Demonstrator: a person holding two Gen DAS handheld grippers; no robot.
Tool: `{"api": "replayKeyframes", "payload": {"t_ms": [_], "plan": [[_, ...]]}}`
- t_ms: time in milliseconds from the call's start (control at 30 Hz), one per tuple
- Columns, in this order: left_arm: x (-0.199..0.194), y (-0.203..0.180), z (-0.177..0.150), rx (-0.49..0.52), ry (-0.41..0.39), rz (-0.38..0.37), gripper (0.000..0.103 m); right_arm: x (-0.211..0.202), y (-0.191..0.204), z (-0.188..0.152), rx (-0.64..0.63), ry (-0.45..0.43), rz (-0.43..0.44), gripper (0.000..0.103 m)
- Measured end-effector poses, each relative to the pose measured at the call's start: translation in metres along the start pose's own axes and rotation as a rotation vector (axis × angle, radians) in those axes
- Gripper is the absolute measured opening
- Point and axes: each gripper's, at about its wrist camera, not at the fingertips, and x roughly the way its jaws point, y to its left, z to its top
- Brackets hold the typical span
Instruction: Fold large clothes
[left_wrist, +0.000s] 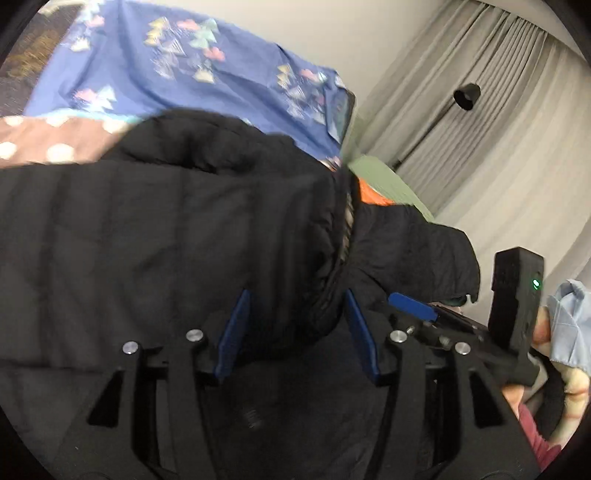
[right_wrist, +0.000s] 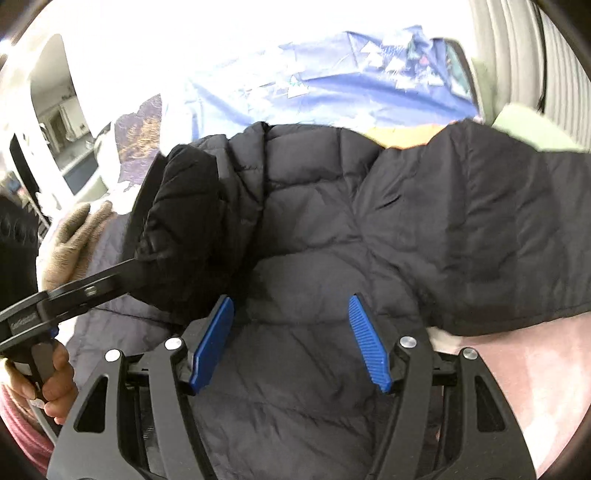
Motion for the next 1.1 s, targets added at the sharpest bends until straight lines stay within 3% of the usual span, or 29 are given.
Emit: {"api": "replayKeyframes", "payload": {"t_ms": [100, 200, 267, 333, 467, 600, 633, 667, 700, 767, 833, 900, 967, 1033, 1100], "plan": [[-0.028, 0.018, 0.001, 0.023, -0.051, 0.153, 0.054, 0.007, 0.015, 0.004, 0.033, -0.007, 0.097, 0.081], [-0.039, 0.047, 0.000, -0.050, -0.044, 0.199, 0.054, 0.005, 0.029, 0.007, 0.058, -0.016, 0.190, 0.088], [-0.035, 0.060, 0.000, -0.099, -0.030, 0.230, 0.051, 0.008, 0.042, 0.010, 0.016, -0.024, 0.111, 0.095], [-0.033, 0.069, -0.001, -0.098, -0.031, 0.278, 0.051, 0.020, 0.050, 0.012, -0.024, -0.011, -0.014, 0.095], [-0.031, 0.080, -0.004, -0.108, -0.026, 0.319, 0.051, 0.037, 0.034, 0.018, 0.007, -0.023, -0.132, 0.095], [-0.029, 0.089, -0.010, -0.126, -0.014, 0.337, 0.051, 0.061, 0.018, 0.024, 0.051, 0.025, -0.052, 0.095], [-0.027, 0.092, -0.011, -0.141, -0.004, 0.335, 0.051, 0.071, 0.016, 0.024, 0.055, 0.061, -0.040, 0.077], [-0.025, 0.092, -0.012, -0.149, 0.005, 0.334, 0.051, 0.079, 0.019, 0.024, 0.051, 0.107, -0.042, 0.020], [-0.022, 0.093, -0.013, -0.144, 0.009, 0.331, 0.051, 0.077, 0.022, 0.025, 0.045, 0.113, -0.051, 0.004], [-0.024, 0.087, -0.012, -0.110, 0.002, 0.325, 0.051, 0.047, 0.031, 0.032, 0.005, -0.030, -0.140, 0.005], [-0.026, 0.083, -0.008, -0.080, -0.016, 0.329, 0.053, 0.030, 0.032, 0.037, -0.023, -0.116, -0.221, 0.005], [-0.022, 0.084, -0.004, -0.067, -0.013, 0.365, 0.055, 0.034, 0.023, 0.040, -0.042, -0.089, -0.274, 0.009], [-0.006, 0.095, -0.005, -0.072, 0.044, 0.420, 0.056, 0.055, 0.011, 0.034, -0.046, 0.054, -0.266, 0.030], [0.000, 0.104, -0.010, -0.073, 0.052, 0.498, 0.052, 0.048, 0.000, 0.024, 0.013, 0.034, -0.253, 0.030], [-0.007, 0.107, -0.011, -0.107, 0.033, 0.458, 0.052, 0.028, -0.002, 0.015, 0.045, -0.046, -0.234, 0.030]]}}
